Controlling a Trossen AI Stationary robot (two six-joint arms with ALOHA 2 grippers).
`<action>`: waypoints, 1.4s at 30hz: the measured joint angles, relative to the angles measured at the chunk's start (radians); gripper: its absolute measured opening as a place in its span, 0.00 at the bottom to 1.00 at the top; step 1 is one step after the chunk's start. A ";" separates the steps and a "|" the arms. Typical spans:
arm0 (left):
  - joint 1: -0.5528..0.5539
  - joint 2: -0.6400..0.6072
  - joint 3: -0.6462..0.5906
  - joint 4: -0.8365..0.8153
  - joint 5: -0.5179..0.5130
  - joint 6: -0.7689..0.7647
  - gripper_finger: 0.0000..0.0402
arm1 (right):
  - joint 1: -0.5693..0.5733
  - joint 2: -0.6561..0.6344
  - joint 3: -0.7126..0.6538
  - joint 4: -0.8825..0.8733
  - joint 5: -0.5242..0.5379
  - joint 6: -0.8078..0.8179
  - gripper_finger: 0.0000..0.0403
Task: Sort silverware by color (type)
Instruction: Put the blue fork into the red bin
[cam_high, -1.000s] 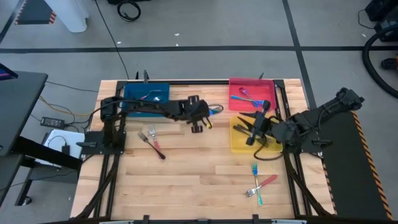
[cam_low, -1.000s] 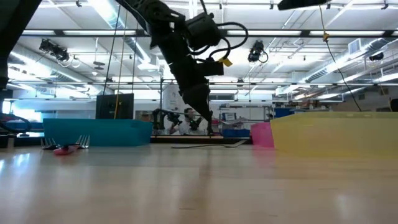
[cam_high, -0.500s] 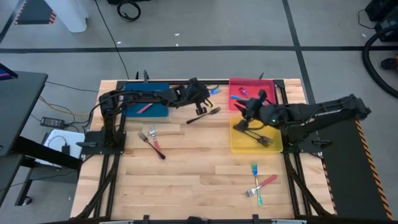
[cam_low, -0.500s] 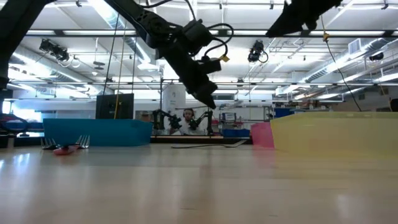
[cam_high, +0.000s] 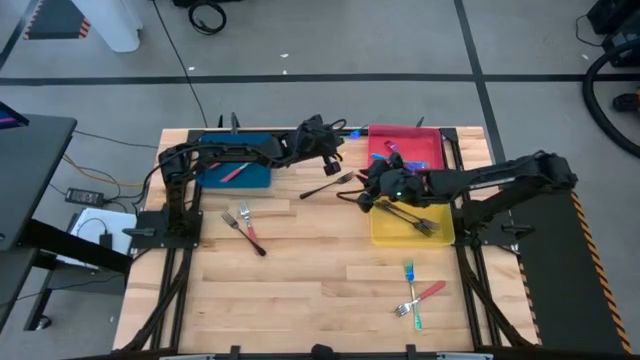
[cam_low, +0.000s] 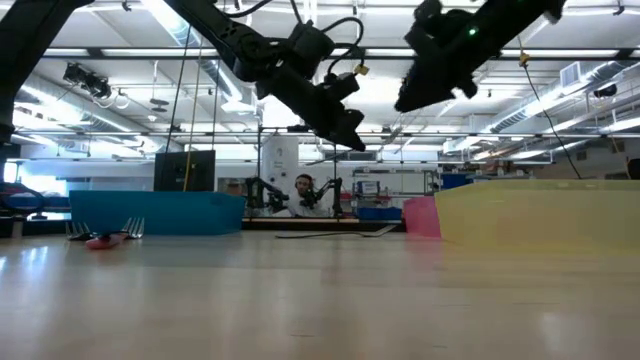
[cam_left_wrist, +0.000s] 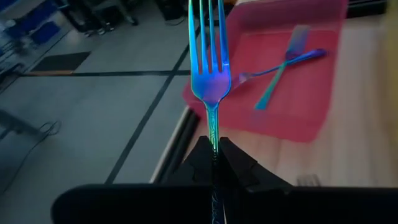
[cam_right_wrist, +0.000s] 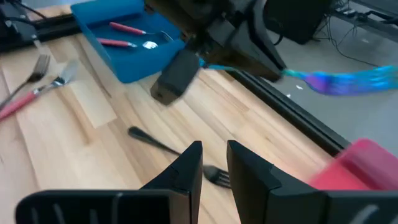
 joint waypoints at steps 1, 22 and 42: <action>-0.004 0.000 0.000 0.000 0.010 0.000 0.02 | 0.000 0.020 0.000 0.031 0.000 0.000 0.20; 0.019 0.002 -0.061 0.114 0.133 -0.106 0.02 | 0.023 -0.111 -0.290 0.483 0.174 0.165 0.20; -0.133 0.002 -0.062 0.193 -0.043 -0.021 0.02 | -0.015 0.033 -0.510 1.197 0.070 0.291 0.20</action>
